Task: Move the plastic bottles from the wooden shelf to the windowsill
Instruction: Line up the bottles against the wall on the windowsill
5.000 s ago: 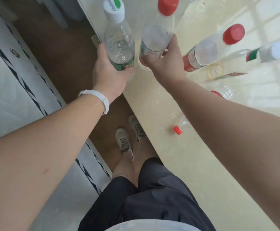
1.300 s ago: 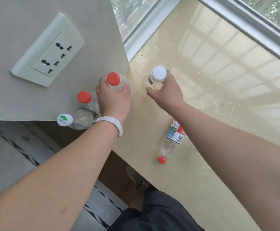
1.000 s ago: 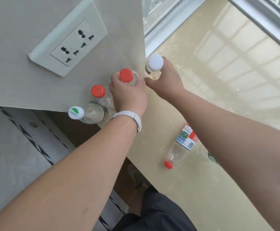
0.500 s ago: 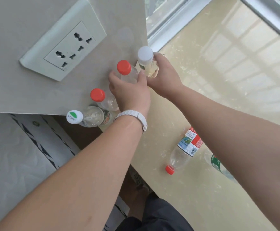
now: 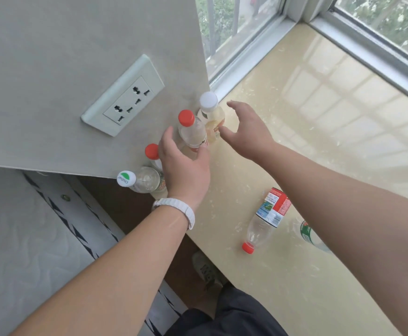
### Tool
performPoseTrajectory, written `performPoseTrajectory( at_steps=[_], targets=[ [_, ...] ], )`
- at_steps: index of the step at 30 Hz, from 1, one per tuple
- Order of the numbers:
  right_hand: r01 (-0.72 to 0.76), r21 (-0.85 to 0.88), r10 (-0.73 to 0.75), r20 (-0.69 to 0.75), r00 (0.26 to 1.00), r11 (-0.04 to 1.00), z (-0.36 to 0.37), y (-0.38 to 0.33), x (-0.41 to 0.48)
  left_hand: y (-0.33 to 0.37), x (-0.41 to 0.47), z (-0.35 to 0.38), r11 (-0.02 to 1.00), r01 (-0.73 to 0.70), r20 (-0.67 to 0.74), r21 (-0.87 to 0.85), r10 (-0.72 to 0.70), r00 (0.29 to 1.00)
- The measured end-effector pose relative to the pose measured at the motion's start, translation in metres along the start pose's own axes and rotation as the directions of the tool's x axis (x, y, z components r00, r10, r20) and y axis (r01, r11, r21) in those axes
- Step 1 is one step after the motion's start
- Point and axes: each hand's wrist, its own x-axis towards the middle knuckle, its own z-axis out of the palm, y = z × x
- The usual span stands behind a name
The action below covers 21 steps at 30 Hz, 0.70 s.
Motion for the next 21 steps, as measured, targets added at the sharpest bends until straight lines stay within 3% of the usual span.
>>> performPoseTrajectory(
  at_steps=[5, 11, 17, 21],
  targets=[
    [0.064, -0.162, -0.064, 0.000, 0.998, 0.985, -0.019, -0.006, -0.039, -0.004, -0.014, -0.020, 0.977, -0.142, 0.153, 0.160, 0.118, 0.981],
    [0.119, -0.360, -0.124, 0.008, 0.992, 0.925, -0.042, -0.023, -0.092, -0.009, -0.032, -0.045, 0.876, -0.387, 0.405, 0.289, 0.255, 0.878],
    [0.080, -0.480, -0.089, 0.004, 0.996, 0.873, -0.046, -0.033, -0.153, -0.017, -0.051, -0.058, 0.649, -0.635, 0.584, 0.419, 0.342, 0.736],
    [0.017, -0.519, -0.048, -0.046, 0.998, 0.855, -0.041, -0.031, -0.198, -0.026, -0.066, -0.060, 0.541, -0.725, 0.661, 0.426, 0.362, 0.658]
  ],
)
